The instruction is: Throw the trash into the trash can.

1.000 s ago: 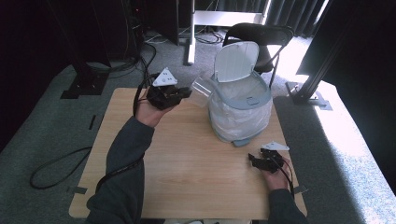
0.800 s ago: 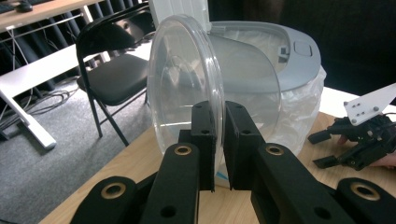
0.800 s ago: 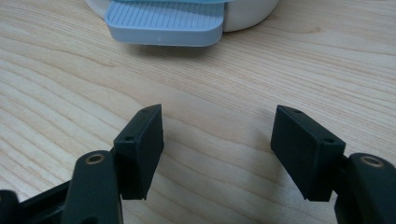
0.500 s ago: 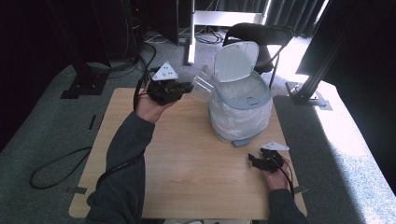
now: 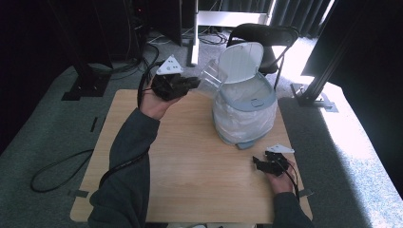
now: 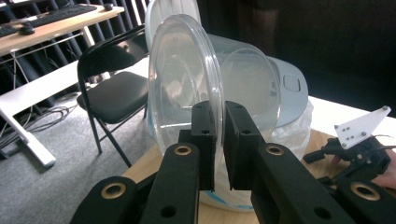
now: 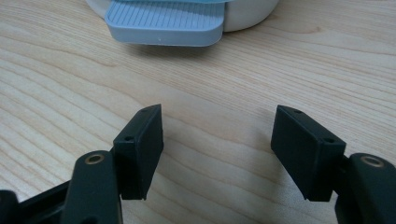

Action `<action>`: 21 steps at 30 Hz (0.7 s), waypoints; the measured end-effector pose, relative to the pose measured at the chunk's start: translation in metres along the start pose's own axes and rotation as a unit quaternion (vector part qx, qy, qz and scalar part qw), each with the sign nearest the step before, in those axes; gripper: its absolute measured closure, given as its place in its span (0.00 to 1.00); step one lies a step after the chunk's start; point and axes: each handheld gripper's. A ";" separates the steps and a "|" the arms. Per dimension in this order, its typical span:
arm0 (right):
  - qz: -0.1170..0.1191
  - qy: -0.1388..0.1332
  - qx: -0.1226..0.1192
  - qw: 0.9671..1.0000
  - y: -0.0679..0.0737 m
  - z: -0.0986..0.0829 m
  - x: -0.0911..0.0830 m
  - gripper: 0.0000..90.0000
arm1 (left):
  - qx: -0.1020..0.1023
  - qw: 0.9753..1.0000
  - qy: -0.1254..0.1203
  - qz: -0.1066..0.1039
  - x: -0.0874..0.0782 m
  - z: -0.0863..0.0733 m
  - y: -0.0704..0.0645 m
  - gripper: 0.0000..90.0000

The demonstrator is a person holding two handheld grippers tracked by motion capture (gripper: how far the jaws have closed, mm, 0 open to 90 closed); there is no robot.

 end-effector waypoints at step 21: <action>0.000 0.001 -0.001 1.000 0.000 0.000 0.000 0.37 | 0.015 1.000 -0.007 -0.010 0.013 0.032 -0.006 0.93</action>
Point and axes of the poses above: each handheld gripper's, and its own axes: x roughly forward along the jaws, z roughly out of its top, y roughly to its left, and after that the axes turned 7 degrees about y, right-handed
